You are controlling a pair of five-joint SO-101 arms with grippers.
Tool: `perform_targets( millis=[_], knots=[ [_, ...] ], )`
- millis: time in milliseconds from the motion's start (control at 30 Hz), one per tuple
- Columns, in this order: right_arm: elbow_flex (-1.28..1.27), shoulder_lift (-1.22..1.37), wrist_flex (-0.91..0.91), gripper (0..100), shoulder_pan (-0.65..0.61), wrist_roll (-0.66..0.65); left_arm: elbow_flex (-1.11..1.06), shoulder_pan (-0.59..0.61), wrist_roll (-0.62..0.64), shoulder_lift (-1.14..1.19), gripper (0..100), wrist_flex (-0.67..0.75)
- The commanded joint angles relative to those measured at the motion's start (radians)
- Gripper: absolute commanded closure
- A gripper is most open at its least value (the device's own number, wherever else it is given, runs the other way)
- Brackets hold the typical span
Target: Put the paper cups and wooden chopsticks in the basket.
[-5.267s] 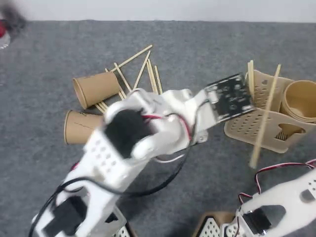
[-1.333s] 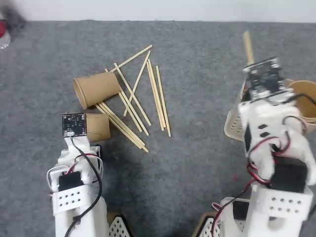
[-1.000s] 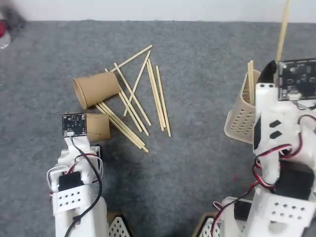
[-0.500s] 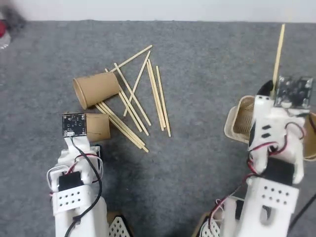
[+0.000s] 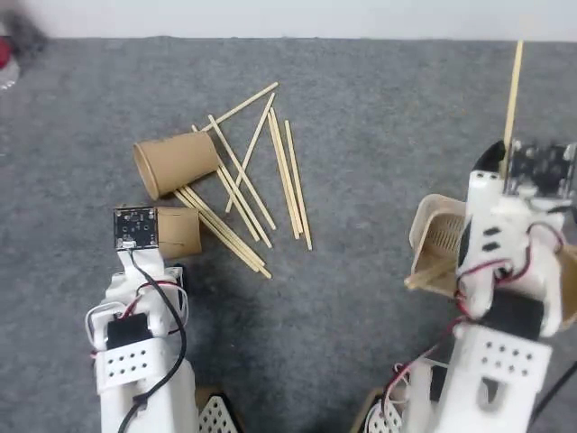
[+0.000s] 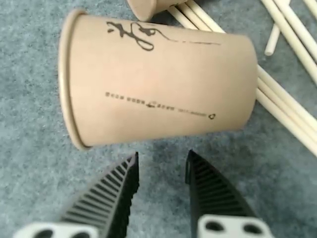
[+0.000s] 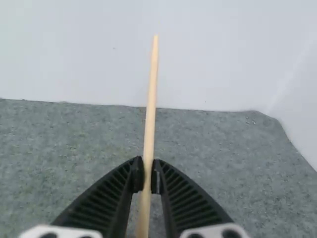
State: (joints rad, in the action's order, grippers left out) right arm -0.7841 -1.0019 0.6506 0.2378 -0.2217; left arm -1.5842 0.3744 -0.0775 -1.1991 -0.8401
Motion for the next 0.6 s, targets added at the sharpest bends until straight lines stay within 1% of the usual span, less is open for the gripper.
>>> perform_targets(
  millis=[0, 133, 300, 400, 567],
  knots=[
    [0.132, 0.108, 0.005, 99.1, 0.038, -0.011, 0.013, -0.006, 0.006, -0.014, 84, -0.006],
    [0.219, 0.196, 0.002, 99.1, 0.054, -0.011, 0.013, -0.006, 0.006, -0.014, 84, -0.006],
    [0.244, 0.280, -0.048, 99.1, 0.067, -0.012, 0.013, -0.006, 0.006, -0.014, 84, -0.006],
    [0.244, 0.288, -0.047, 99.1, 0.071, -0.011, 0.013, -0.006, 0.006, -0.014, 84, -0.006],
    [0.267, 0.232, 0.012, 99.1, 0.068, -0.011, 0.013, -0.006, 0.006, -0.014, 84, -0.006]
  ],
)
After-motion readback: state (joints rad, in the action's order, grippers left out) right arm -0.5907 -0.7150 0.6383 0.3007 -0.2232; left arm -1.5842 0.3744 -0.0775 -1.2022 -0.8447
